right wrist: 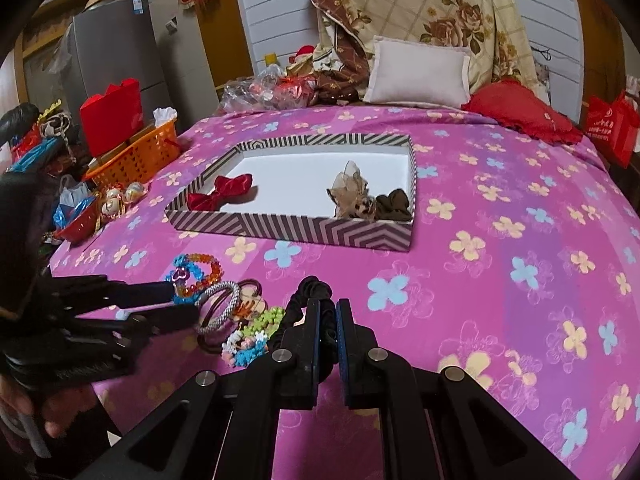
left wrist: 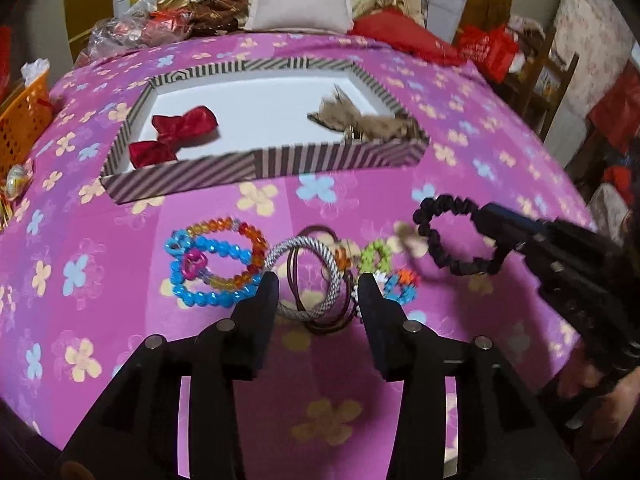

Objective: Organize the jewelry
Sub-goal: 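Grasp the silver bangle with the left tool while the right tool lifts the black hair tie, then carry the silver bangle and black hair tie toward the striped box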

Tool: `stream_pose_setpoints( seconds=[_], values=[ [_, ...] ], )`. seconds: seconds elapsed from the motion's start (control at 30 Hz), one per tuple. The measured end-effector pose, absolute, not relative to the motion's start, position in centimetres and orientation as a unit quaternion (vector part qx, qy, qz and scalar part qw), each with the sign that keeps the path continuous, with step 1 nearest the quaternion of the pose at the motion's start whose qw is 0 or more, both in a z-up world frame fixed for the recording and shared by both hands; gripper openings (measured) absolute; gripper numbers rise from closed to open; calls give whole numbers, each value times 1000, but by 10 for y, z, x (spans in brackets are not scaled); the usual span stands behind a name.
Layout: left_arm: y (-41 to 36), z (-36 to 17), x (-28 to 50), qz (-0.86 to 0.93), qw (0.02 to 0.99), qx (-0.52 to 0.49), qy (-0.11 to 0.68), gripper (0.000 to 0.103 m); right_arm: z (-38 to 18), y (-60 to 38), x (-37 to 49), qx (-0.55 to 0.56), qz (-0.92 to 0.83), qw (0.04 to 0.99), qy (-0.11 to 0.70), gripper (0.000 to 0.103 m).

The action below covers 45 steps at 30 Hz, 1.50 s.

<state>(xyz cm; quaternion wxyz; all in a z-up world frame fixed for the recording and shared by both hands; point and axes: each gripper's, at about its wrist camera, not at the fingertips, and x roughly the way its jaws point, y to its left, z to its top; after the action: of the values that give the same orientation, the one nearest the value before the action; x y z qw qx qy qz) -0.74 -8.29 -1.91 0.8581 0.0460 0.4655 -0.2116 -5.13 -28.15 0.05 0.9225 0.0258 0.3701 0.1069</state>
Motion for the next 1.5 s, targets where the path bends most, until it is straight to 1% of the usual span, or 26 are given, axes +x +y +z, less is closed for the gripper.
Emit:
stream_pose_setpoints(
  seconds=[0.2,0.27,0.43,0.47,0.5,0.53,0.57,0.6,1.13,1.5],
  values=[
    [-97,-44,1,-197,848,82,485,39,-5,-289,-52,39,105,920,377,7],
    [-99,-47,3,-202,846,84,486,36,-6,-292,-52,47,106,918,378,7],
    [-99,-50,7,-211,842,83,489,36,-8,-291,-50,50,108,917,381,7],
    [-98,-49,8,-211,842,81,490,35,-8,-290,-50,49,108,917,381,7],
    [-97,-49,8,-207,843,82,490,21,-8,-289,-50,49,109,917,381,7],
    [-95,-49,8,-205,843,81,491,11,-8,-288,-50,48,110,917,381,7],
    [-94,-49,9,-209,840,73,495,7,-7,-288,-50,47,110,917,381,7],
    [-90,-48,9,-217,838,61,496,6,-7,-287,-50,47,111,917,381,7],
    [-56,20,2,-197,884,22,423,6,23,-270,-49,32,124,925,357,7],
    [-51,39,14,-173,898,31,402,6,43,-259,-38,18,130,929,346,7]
  ],
)
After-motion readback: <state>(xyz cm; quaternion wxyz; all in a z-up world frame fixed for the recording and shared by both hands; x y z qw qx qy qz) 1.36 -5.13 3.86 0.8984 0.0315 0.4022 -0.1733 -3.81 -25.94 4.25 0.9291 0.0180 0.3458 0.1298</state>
